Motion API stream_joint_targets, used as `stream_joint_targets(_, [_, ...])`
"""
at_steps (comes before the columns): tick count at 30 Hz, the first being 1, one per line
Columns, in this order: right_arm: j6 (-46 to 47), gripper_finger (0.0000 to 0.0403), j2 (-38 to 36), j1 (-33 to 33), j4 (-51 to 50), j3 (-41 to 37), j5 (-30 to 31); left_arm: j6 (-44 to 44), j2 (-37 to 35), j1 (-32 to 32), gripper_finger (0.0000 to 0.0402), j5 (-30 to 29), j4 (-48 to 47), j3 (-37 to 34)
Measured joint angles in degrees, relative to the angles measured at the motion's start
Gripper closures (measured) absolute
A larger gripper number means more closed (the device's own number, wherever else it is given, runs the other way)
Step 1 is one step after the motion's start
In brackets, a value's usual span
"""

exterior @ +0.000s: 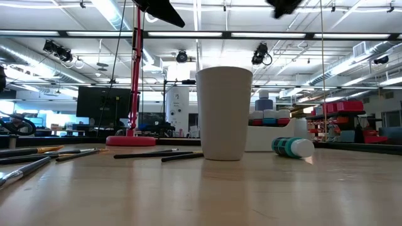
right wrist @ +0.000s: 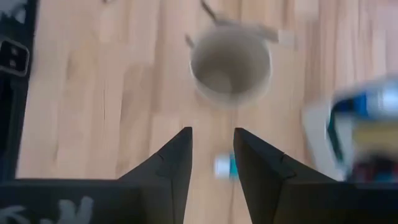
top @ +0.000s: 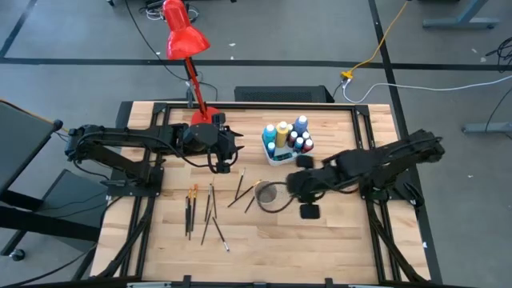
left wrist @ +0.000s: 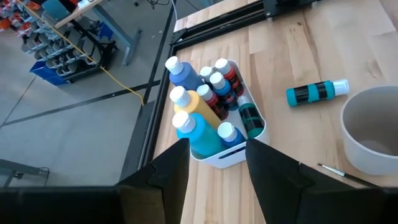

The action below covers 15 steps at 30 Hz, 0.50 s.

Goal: Pick & Place Paint Supplies
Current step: Put the light blue matte acrylic craft paint into the white bin

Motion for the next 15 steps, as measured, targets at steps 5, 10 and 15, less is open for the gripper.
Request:
stream_joint_targets(5, [15.3,0.0264,-3.7,2.3,-8.3,-3.5,5.2,-0.2,0.0,0.0,0.0235,0.0,-0.1,0.0])
stream_joint_targets(10, [32.8,0.0230,-6.0,3.2,-5.6,-12.2,9.1,-0.4,0.0,0.0,0.0235,-0.1,-0.1,0.0])
stream_joint_targets(15, [47.9,0.0205,-5.8,2.1,3.9,-23.1,2.4,-1.7,0.0,0.0,0.0235,-3.8,-0.1,0.0])
